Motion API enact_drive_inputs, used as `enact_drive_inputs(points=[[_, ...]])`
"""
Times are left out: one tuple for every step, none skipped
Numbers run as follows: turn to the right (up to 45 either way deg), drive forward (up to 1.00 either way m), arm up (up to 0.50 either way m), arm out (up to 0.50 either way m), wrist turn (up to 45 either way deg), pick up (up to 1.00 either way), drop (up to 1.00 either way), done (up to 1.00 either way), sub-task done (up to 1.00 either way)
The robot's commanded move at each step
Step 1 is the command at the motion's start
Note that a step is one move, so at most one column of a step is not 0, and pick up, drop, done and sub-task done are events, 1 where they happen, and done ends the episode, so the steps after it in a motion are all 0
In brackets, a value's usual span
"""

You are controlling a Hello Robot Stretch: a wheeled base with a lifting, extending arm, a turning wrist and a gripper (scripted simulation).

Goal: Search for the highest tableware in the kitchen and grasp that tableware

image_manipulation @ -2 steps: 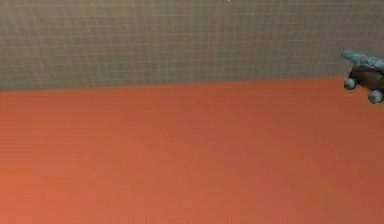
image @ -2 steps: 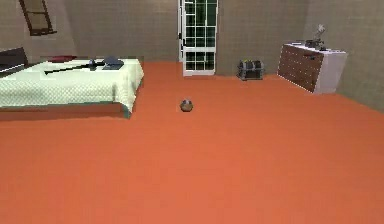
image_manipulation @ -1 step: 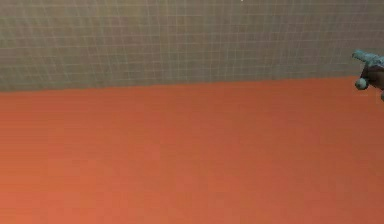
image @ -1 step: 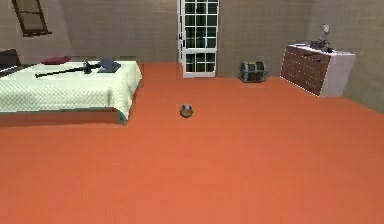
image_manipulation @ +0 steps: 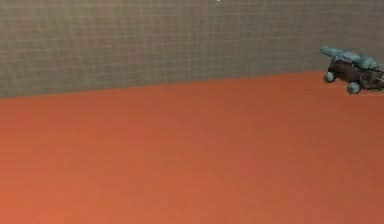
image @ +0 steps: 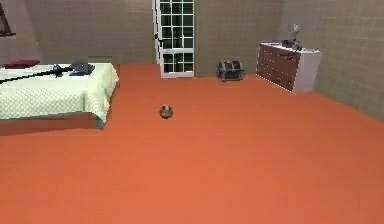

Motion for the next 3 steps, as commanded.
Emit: enact_drive_inputs(points=[[0.0,1.00,0.00,0.00,0.0,0.00,0.00,0.00,0.00],[3.0,0.00,0.00,0.00,0.0,0.00,0.00,0.00,0.00],[0.0,1.00,0.00,0.00,0.0,0.00,0.00,0.00,0.00]])
